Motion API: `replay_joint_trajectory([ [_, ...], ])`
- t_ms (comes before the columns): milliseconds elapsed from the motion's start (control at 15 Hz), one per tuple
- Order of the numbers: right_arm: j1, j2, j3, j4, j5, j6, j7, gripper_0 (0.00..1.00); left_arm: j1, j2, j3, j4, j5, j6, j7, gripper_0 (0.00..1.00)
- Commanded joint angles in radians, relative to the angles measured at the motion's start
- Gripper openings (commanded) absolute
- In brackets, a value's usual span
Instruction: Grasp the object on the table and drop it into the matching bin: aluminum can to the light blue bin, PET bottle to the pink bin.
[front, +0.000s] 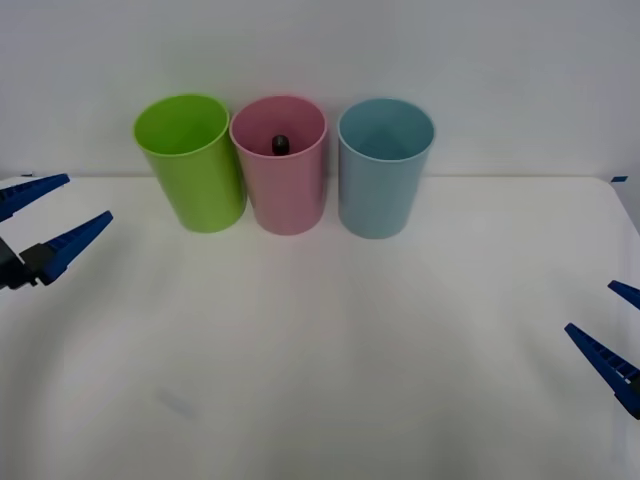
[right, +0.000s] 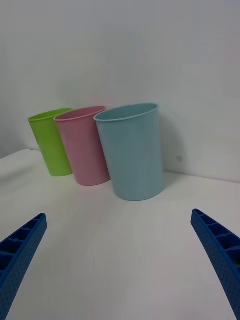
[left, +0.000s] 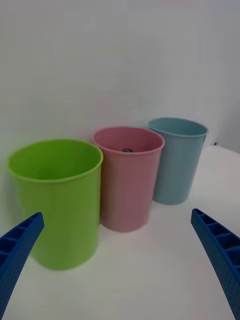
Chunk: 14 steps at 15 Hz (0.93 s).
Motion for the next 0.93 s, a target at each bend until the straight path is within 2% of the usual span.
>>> replay_joint_trajectory([
  [67,0.000,0.000,0.000,0.000,0.000,0.000,0.000,1.00,0.097,0.028,0.069,-0.001,0.011,-0.068,-0.051,1.00],
  [533,0.000,0.000,0.000,0.000,0.000,0.000,0.000,1.00,0.304,0.059,0.181,-0.001,0.071,-0.174,-0.086,1.00],
  [933,0.000,0.000,0.000,0.000,0.000,0.000,0.000,1.00,0.432,0.057,0.166,-0.001,0.124,-0.177,-0.128,1.00],
])
